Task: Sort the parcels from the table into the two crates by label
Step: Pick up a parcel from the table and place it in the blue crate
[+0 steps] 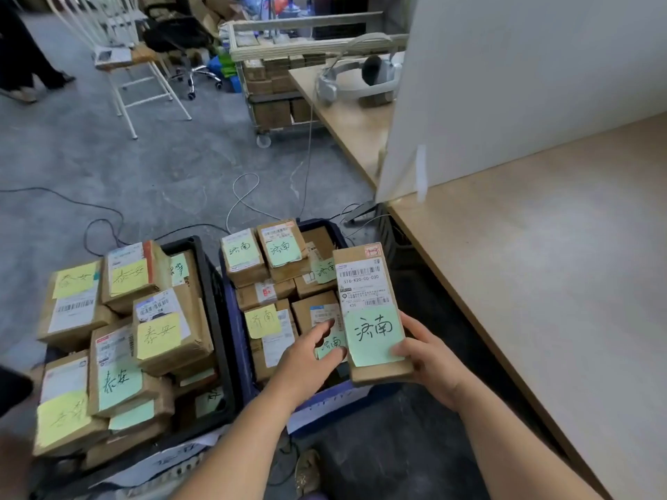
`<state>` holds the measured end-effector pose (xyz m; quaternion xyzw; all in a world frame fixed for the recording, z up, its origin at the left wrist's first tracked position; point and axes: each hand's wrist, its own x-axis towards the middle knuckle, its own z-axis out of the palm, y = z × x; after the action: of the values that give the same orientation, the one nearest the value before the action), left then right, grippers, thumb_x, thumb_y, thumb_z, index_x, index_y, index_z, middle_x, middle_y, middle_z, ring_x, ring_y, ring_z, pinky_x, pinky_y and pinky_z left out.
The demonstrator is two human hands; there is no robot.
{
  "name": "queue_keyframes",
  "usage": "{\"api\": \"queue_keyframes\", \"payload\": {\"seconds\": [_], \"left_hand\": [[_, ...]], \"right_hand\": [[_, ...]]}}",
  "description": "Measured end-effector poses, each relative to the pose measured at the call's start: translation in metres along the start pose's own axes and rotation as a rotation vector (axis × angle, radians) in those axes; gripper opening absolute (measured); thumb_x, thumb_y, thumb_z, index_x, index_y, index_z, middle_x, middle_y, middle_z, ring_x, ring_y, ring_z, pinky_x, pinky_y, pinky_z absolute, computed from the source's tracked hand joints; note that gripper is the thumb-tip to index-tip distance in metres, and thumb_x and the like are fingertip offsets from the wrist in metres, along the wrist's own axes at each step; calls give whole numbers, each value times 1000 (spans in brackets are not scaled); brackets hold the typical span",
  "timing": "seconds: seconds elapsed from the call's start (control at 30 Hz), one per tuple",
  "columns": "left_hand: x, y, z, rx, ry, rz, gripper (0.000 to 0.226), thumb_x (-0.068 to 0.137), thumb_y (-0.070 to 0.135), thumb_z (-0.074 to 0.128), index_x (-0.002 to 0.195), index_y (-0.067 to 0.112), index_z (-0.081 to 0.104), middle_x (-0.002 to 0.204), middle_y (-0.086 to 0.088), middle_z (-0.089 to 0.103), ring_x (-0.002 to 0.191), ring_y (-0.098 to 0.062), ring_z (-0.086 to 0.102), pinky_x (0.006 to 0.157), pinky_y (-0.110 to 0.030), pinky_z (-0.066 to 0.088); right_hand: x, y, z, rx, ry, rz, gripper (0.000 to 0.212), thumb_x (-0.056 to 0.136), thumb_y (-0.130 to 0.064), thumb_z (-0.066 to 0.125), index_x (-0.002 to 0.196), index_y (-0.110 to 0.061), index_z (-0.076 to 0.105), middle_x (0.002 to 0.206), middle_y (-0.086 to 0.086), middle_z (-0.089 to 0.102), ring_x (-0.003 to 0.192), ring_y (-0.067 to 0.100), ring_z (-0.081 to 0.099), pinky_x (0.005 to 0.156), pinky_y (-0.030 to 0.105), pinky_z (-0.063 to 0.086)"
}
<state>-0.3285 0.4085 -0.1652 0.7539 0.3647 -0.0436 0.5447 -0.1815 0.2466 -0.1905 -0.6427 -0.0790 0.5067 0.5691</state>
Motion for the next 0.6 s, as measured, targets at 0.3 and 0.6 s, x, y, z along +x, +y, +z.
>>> {"api": "queue_keyframes", "payload": {"seconds": [0.3, 0.6], "left_hand": [[38, -41, -50, 6, -13, -90, 54, 93, 41, 54, 144, 40, 35, 151, 12, 34, 138, -9, 32, 113, -32, 30], [98, -30, -49, 50, -38, -69, 53, 95, 39, 52, 144, 46, 31, 152, 15, 30, 141, -8, 25, 116, -32, 25]], "right_hand": [[62, -3, 43, -5, -72, 84, 83, 68, -19, 65, 146, -31, 39, 118, 0, 71, 103, 24, 70, 80, 40, 58], [135, -19, 10, -41, -74, 155, 82, 66, -23, 69, 143, -34, 43, 123, 0, 68, 113, 30, 64, 95, 57, 51]]}}
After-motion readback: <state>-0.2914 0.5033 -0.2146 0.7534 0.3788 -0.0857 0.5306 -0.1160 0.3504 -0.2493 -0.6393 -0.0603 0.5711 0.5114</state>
